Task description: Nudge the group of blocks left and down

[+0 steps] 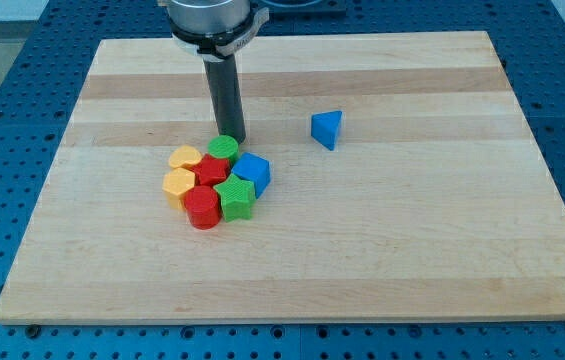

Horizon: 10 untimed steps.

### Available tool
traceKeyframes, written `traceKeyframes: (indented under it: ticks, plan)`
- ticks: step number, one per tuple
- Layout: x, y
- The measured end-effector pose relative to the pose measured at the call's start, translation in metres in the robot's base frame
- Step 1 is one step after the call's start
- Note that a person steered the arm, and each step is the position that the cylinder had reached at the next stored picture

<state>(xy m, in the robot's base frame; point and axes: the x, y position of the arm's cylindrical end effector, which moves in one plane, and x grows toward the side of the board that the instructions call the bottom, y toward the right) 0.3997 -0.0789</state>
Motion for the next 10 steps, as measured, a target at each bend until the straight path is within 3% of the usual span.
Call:
traceKeyframes:
  ticks: [4,10]
  plan:
    - [0.003,0.053]
    - [0.021,0.05]
